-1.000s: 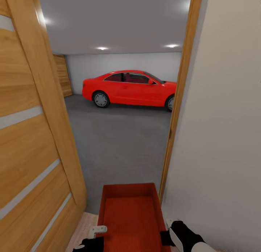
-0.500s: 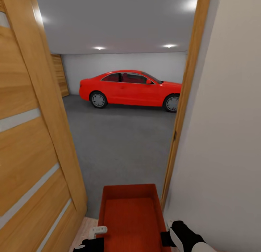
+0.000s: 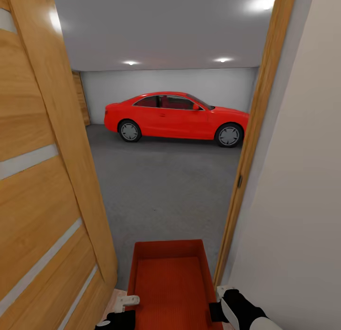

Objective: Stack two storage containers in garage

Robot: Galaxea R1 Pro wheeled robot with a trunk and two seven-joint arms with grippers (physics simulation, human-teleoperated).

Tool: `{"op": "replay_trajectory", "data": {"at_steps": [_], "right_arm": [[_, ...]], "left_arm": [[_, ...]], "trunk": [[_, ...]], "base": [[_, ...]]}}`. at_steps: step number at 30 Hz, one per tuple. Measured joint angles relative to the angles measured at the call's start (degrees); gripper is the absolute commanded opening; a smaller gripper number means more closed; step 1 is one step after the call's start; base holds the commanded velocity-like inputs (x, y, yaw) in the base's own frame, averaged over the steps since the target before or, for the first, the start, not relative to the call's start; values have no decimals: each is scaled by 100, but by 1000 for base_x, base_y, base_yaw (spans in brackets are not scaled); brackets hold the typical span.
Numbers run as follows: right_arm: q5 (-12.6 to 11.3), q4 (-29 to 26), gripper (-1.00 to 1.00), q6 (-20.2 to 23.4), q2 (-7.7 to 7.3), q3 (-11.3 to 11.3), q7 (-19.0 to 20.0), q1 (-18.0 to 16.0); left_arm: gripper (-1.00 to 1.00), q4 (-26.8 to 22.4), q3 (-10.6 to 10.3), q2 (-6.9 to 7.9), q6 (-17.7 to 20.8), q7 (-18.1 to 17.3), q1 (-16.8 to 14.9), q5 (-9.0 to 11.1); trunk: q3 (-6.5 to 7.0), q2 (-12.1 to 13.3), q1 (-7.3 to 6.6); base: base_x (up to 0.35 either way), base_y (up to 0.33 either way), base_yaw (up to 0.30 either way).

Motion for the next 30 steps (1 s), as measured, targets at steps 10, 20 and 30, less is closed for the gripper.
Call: {"op": "replay_trajectory", "data": {"at_steps": [10,20,30], "right_arm": [[293,-107,-100,-81,69,-279,6,-19],[445,-91,-100,-114,105,-444,6,-19],[504,-116,-100,-110,127,-489,3,12]], "left_arm": [[-100,-47,196,13,-109,-63,-31,-202],[-100,-48,324,12,-108,-89,-31,-344],[-100,-89,300,25,-107,-85,15,-315]], "trunk": [[0,0,1],[0,0,1],[-1,0,0]], "base": [[40,8,0],[47,0,0],[80,2,0]]}}
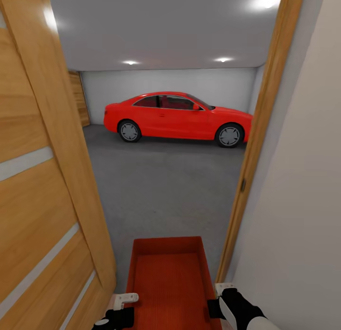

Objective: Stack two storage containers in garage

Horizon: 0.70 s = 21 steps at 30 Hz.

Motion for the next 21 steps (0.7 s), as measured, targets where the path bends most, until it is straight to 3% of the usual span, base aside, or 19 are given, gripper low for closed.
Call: {"op": "replay_trajectory", "data": {"at_steps": [7,8,21], "right_arm": [[16,4,-100,-1,1,-18,6,20],[-367,2,-100,13,-64,357,-18,21],[-368,-20,-100,10,-74,378,-6,22]], "left_arm": [[-100,-25,-68,9,17,13,29,65],[-100,-26,-223,22,16,26,30,241],[-100,-22,-243,12,-25,47,34,269]], "trunk": [[0,0,-1],[0,0,-1],[0,0,-1]], "base": [[242,110,0],[279,88,0],[266,13,0]]}}
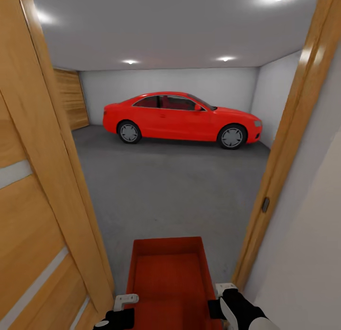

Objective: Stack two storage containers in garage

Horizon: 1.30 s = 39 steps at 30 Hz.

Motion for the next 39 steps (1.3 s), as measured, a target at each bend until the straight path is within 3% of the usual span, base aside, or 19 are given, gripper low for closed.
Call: {"op": "replay_trajectory", "data": {"at_steps": [39], "right_arm": [[-5,-5,-100,0,15,1,-24,0]], "left_arm": [[-100,4,7,13,-11,-18,0,1]], "trunk": [[0,0,0]], "base": [[202,24,-18]]}}
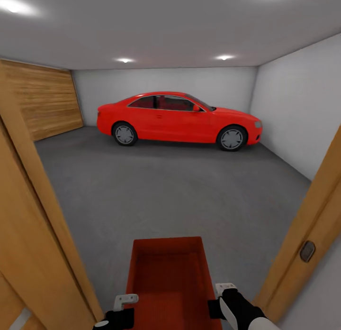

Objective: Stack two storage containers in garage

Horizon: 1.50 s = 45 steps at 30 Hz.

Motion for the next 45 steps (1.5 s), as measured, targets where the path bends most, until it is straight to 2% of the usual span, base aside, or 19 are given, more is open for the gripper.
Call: {"op": "replay_trajectory", "data": {"at_steps": [22,30,33,38,45], "right_arm": [[-16,3,-100,-4,-33,22,41,0],[2,0,-100,0,-3,1,5,0],[-34,5,-100,-5,-41,32,44,1],[-5,-1,-100,0,10,1,-16,0],[12,1,-100,-1,-22,1,37,0]], "left_arm": [[-100,-1,-20,-28,0,42,-1,8],[-100,-1,-1,-2,0,4,0,1],[-100,-2,-24,-35,0,51,-1,10],[-100,1,3,9,0,-13,0,0],[-100,-2,-11,-20,0,28,0,5]], "trunk": [[0,0,0],[0,0,0],[0,0,0],[0,0,0],[0,0,-1]], "base": [[221,-21,-32],[225,71,-3],[186,100,0],[153,39,0],[254,7,0]]}}
